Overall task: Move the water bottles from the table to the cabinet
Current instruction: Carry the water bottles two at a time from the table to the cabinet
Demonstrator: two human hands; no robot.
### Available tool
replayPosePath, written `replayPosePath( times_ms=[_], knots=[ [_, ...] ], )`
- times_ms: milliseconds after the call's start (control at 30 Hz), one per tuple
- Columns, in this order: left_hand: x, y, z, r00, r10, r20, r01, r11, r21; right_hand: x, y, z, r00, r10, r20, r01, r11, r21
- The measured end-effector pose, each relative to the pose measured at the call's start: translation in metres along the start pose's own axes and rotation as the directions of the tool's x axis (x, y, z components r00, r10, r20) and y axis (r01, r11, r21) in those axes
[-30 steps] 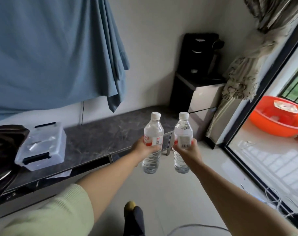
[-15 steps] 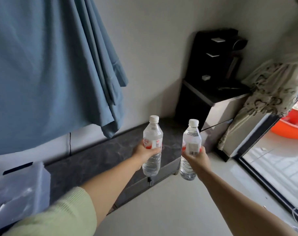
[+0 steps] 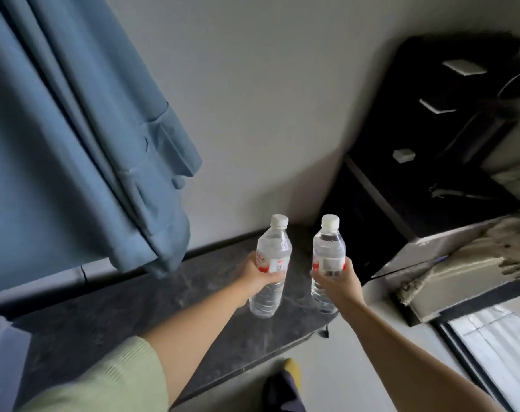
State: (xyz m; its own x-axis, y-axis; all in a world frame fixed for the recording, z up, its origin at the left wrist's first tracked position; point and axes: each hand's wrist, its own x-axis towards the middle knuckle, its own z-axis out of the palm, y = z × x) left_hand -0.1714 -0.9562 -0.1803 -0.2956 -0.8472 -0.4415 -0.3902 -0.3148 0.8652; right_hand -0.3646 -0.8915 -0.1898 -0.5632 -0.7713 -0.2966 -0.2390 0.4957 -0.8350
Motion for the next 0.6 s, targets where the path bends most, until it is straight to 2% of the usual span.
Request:
replayPosePath(
  times_ms=[167,400,600],
  knots=[
    [0.088,0.009,0.039,0.989,-0.096,-0.113,0.085,0.992,-0.092,0.099,0.0,-0.001,0.996,0.022,0.092,-0.021,1.0,-0.014],
    [0.187,-0.013,0.094,0.942,-0.204,-0.268,0.131,0.955,-0.266,0.207,0.031,0.039,0.99,0.108,0.086,-0.113,0.992,0.052],
    [0.286,-0.045,0.108,0.937,-0.163,-0.309,0.087,0.965,-0.246,0.289,0.066,0.084,0.993,0.112,0.05,-0.116,0.989,0.096]
  ],
)
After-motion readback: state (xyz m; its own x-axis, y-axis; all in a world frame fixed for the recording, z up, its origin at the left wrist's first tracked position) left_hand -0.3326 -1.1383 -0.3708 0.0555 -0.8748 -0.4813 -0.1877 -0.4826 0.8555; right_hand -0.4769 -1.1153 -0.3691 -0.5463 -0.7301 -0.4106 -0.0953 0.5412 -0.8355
